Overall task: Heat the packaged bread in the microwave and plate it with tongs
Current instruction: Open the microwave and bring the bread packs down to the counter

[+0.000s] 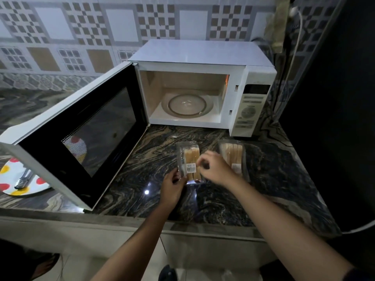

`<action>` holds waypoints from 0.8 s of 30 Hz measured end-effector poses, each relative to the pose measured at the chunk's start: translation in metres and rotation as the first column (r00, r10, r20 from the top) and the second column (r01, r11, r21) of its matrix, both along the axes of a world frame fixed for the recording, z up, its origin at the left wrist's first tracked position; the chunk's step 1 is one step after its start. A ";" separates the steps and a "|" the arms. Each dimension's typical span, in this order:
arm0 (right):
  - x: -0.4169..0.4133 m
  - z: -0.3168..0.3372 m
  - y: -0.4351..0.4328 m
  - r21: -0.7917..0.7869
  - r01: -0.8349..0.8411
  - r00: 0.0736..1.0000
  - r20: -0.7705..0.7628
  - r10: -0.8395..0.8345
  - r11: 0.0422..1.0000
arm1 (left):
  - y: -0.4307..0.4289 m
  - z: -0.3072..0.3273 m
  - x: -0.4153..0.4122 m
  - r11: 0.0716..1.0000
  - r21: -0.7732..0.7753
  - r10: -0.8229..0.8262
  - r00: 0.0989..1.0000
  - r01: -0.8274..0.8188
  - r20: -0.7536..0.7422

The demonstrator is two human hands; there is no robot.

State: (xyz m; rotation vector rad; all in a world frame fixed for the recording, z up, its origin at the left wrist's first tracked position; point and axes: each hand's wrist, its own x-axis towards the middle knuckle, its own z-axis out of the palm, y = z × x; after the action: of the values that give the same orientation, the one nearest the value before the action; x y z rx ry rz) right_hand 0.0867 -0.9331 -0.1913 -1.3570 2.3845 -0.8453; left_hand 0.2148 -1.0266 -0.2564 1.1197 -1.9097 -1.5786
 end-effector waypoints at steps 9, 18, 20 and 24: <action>0.010 -0.002 -0.013 0.417 -0.287 0.946 -0.019 0.324 0.862 | 0.002 -0.001 0.024 0.996 -0.015 -0.085 0.996 0.085 -0.003; 0.011 0.003 -0.018 0.362 -0.230 0.972 0.036 0.233 0.903 | 0.004 0.008 0.018 0.999 0.042 -0.005 1.000 0.004 0.028; 0.009 0.005 -0.020 0.387 -0.236 0.971 0.052 0.234 0.892 | 0.005 0.011 0.015 0.998 0.061 0.031 0.998 -0.034 0.057; 0.007 0.014 -0.024 0.453 -0.246 0.968 0.069 0.242 0.857 | 0.008 0.018 0.011 0.994 0.095 0.047 0.994 -0.056 0.094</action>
State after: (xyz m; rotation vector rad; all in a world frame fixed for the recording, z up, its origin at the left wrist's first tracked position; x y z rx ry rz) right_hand 0.0937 -0.9572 -0.1772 -1.3996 2.1484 -0.1940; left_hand 0.2259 -1.0186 -0.2389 1.2920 -1.8627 -1.6336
